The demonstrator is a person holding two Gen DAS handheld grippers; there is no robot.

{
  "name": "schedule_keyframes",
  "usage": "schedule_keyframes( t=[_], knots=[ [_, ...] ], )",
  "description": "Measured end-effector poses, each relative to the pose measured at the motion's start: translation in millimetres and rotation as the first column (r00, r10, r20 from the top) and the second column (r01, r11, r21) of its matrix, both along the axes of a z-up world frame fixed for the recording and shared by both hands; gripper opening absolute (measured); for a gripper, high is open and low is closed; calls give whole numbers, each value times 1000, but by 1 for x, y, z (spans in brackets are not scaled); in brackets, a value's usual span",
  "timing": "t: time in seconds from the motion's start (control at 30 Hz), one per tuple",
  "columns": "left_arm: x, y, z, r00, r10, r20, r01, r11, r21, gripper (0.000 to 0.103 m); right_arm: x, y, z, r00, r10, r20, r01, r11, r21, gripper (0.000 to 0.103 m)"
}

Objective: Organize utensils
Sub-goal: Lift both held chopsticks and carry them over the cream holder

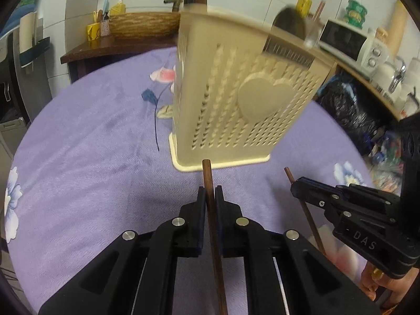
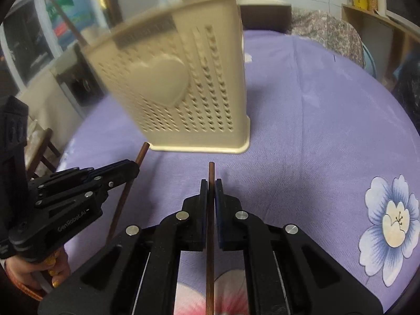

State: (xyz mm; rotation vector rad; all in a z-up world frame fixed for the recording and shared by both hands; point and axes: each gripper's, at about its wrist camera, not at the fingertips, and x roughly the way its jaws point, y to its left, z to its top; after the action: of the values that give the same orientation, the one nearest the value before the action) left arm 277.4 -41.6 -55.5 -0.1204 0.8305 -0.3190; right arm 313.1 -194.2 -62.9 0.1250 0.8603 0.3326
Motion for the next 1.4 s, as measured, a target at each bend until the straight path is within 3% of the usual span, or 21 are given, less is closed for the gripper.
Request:
schedule_keyframes(
  t=[0.17, 0.3, 0.47, 1.4],
  knots=[
    [-31, 15, 51, 992, -3, 123, 12, 997, -72, 8, -34, -16, 60, 993, 19, 118, -31, 994, 106, 6],
    [-62, 25, 92, 970, -6, 242, 31, 995, -100, 8, -67, -29, 106, 977, 27, 214, -58, 989, 138, 6],
    [-85, 23, 121, 943, -19, 332, 55, 994, -99, 8, -88, -37, 135, 964, 23, 265, -65, 986, 151, 6],
    [-98, 18, 134, 923, -29, 385, 58, 996, -64, 7, -102, -27, 155, 953, 60, 296, -93, 991, 101, 6]
  ],
)
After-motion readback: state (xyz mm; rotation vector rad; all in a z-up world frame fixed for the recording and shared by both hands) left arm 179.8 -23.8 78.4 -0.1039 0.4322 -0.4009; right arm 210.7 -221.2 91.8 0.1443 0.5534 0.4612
